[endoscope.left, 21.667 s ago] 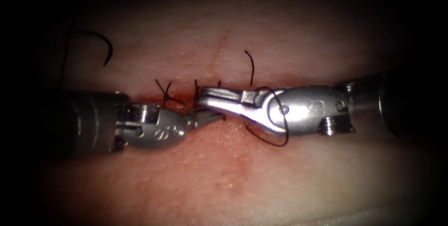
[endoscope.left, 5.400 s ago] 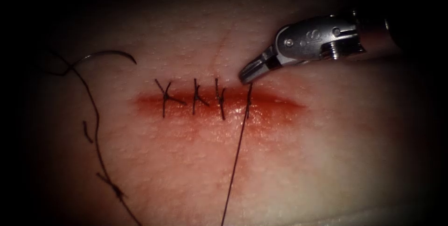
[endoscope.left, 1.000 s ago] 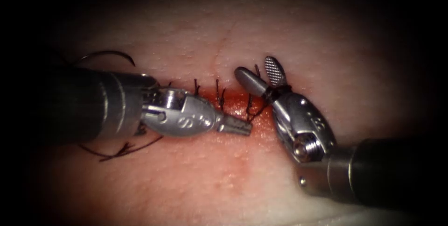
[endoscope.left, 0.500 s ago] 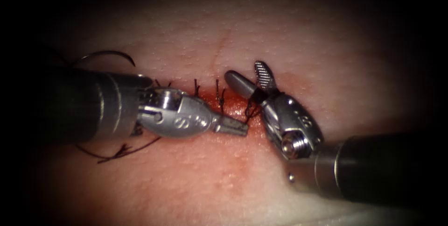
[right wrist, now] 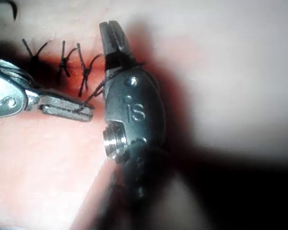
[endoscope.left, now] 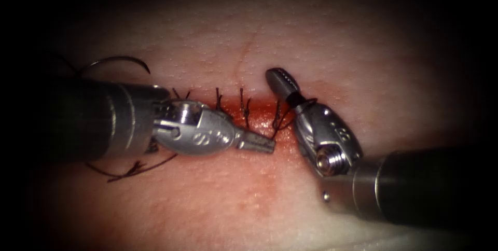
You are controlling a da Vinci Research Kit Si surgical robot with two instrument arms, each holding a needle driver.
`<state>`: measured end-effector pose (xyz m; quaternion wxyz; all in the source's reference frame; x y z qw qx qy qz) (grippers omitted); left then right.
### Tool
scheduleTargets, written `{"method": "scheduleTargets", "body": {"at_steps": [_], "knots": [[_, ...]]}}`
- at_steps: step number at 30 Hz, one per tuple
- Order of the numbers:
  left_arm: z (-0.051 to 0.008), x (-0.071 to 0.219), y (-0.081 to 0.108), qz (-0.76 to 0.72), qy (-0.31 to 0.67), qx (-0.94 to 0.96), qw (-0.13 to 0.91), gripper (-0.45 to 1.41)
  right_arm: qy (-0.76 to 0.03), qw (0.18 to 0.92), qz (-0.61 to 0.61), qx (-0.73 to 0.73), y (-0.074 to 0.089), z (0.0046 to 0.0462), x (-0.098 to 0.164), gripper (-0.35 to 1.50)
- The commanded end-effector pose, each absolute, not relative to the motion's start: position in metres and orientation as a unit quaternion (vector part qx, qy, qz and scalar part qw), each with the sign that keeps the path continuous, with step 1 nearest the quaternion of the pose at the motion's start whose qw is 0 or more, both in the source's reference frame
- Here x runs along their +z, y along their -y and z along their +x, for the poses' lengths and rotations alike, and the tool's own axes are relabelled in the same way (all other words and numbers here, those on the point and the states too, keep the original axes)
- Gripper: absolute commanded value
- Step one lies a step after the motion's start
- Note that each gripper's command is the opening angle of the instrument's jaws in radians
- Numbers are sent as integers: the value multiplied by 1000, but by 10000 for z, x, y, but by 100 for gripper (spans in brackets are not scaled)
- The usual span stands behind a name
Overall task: Wound Closure
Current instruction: Grip the tail end of the suture with the right hand, then to secure the knot, move the right arm down and the left arm up.
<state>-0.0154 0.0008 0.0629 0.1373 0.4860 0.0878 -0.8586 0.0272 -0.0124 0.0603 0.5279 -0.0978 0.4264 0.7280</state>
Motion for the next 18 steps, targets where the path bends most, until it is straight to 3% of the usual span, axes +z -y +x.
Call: {"method": "scheduleTargets", "body": {"at_steps": [1,18], "knots": [[-158,634,-10,486,-87,-858,138,-45,-426,529,-95,728,126,278,609,-35],[-141,619,-97,469,-89,-873,101,-45,-437,539,-106,713,147,269,592,-35]]}}
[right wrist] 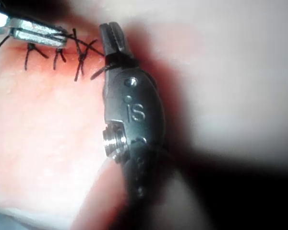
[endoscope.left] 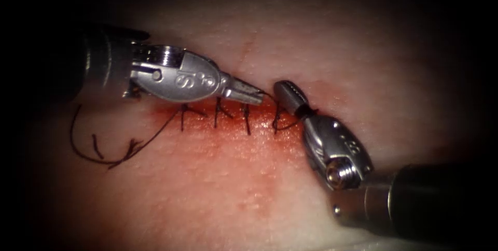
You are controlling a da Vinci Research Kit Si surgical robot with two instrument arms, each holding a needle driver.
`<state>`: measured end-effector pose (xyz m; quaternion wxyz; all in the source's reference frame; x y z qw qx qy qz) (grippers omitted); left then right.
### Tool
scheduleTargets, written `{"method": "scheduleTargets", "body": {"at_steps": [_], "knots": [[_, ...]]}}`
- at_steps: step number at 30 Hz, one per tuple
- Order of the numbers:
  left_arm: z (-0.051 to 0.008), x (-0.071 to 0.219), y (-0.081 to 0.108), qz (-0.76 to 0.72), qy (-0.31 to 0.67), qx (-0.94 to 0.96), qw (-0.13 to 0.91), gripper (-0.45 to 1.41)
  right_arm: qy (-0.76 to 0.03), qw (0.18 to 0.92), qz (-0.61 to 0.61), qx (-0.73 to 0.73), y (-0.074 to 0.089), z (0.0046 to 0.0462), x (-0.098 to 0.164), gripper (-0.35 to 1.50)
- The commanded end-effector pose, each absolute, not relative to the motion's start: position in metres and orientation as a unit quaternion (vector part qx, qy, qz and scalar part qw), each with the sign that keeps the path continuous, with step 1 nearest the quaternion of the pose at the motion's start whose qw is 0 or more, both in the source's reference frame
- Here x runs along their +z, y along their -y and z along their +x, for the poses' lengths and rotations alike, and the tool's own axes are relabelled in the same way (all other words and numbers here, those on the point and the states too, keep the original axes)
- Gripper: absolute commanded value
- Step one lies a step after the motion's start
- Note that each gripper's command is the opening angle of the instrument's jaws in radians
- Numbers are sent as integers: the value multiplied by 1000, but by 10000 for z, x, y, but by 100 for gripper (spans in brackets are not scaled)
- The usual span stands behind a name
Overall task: Wound Closure
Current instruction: To secure the knot, move the right arm down and the left arm up.
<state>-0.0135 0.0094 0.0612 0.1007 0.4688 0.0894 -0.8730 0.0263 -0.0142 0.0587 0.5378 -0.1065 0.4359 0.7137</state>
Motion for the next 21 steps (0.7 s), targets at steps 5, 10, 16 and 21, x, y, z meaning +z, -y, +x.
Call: {"method": "scheduleTargets", "body": {"at_steps": [5,10,16,21], "knots": [[-154,634,-126,461,-86,-879,85,-45,-440,546,-107,705,157,270,587,-35],[-166,651,-157,454,-79,-884,77,-45,-443,553,-106,698,164,274,582,-35],[-169,663,-188,455,-79,-885,60,-45,-440,559,-108,694,169,278,580,-35],[-172,690,-214,450,-57,-890,45,-45,-438,563,-107,693,176,280,576,-35]]}}
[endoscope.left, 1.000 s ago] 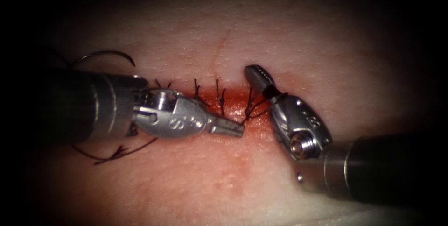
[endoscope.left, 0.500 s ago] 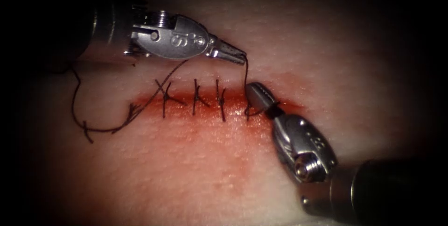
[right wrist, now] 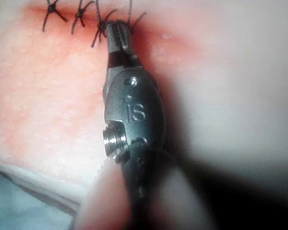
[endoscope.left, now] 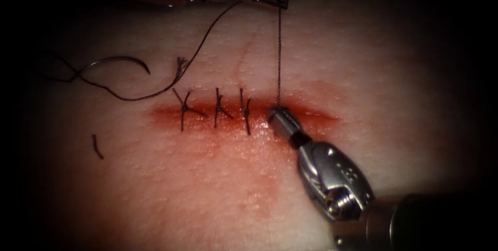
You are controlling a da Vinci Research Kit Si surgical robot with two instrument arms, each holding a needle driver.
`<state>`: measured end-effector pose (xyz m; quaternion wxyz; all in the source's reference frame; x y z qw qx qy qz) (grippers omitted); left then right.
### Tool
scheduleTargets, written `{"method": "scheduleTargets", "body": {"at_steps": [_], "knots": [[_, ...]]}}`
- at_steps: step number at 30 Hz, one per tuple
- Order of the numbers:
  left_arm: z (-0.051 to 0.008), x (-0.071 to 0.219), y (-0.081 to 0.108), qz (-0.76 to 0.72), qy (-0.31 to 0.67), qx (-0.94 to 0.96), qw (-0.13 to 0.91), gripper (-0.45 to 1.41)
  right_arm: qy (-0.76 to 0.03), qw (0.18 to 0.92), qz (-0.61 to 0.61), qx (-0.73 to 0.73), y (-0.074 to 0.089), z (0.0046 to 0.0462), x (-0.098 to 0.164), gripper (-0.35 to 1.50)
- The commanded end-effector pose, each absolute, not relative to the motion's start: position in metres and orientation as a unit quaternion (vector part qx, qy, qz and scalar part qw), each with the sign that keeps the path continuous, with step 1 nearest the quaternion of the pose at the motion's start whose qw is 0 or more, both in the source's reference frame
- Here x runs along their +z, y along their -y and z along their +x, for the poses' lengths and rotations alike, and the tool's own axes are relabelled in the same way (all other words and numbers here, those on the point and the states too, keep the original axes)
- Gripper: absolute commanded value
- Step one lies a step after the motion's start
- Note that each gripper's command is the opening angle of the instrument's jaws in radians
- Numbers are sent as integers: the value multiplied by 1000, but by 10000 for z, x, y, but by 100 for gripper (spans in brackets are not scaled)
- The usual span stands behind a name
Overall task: Wound Closure
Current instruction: To secure the knot, move the right arm down and the left arm up.
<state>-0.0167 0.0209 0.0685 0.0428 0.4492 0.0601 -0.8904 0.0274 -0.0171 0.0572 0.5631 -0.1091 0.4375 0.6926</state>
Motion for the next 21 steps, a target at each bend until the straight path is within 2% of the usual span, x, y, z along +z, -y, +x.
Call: {"method": "scheduleTargets", "body": {"at_steps": [1,21], "knots": [[-172,694,-216,449,-54,-891,41,-45,-438,564,-106,692,177,281,575,-35],[-183,754,-268,470,45,-882,2,-45,-432,609,-100,658,228,293,573,-35]]}}
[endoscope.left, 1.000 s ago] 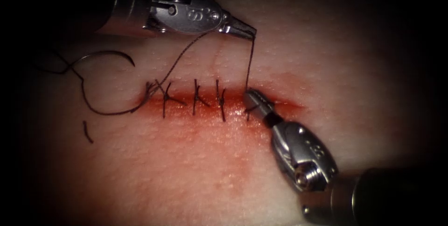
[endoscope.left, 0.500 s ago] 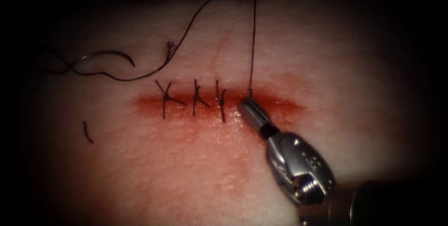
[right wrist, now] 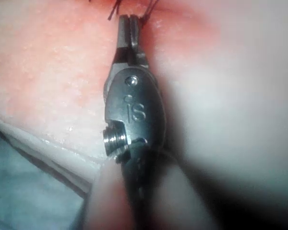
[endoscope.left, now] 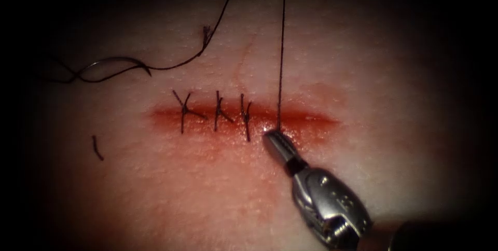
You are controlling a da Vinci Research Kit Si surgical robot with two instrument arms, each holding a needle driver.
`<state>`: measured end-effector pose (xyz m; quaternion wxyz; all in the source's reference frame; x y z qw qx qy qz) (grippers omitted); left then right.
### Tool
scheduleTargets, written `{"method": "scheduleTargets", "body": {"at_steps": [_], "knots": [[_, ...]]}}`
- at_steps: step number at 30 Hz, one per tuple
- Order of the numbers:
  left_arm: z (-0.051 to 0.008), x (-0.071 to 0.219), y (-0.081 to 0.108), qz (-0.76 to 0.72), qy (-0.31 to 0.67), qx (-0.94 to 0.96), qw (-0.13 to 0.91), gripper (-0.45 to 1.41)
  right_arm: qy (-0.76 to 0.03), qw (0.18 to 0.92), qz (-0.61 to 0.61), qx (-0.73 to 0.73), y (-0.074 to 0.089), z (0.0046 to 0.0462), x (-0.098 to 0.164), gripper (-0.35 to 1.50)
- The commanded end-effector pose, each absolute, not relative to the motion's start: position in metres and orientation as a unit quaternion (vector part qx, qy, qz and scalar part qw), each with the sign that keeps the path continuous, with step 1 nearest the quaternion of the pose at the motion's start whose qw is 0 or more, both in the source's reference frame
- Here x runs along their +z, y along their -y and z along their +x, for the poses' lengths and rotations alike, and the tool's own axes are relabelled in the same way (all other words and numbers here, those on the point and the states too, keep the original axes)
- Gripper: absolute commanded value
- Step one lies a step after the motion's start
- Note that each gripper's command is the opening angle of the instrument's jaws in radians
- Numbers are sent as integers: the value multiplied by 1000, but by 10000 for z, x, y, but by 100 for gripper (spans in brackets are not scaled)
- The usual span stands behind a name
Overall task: Wound Closure
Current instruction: To secure the knot, move the right arm down and the left arm up, then snip the suture with the right tool.
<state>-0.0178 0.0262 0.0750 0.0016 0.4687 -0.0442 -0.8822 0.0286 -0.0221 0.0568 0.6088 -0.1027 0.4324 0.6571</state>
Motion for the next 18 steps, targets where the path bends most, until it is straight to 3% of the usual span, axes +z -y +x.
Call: {"method": "scheduleTargets", "body": {"at_steps": [1,16,17,18], "knots": [[-183,755,-270,470,48,-881,4,-45,-431,611,-102,656,229,294,572,-35],[-175,756,-276,482,67,-874,-6,-45,-444,609,-108,649,224,295,568,-35],[-173,749,-271,484,65,-872,-5,-45,-447,613,-100,644,220,294,565,9],[-172,746,-270,485,63,-872,-5,-45,-449,613,-100,642,218,293,563,39]]}}
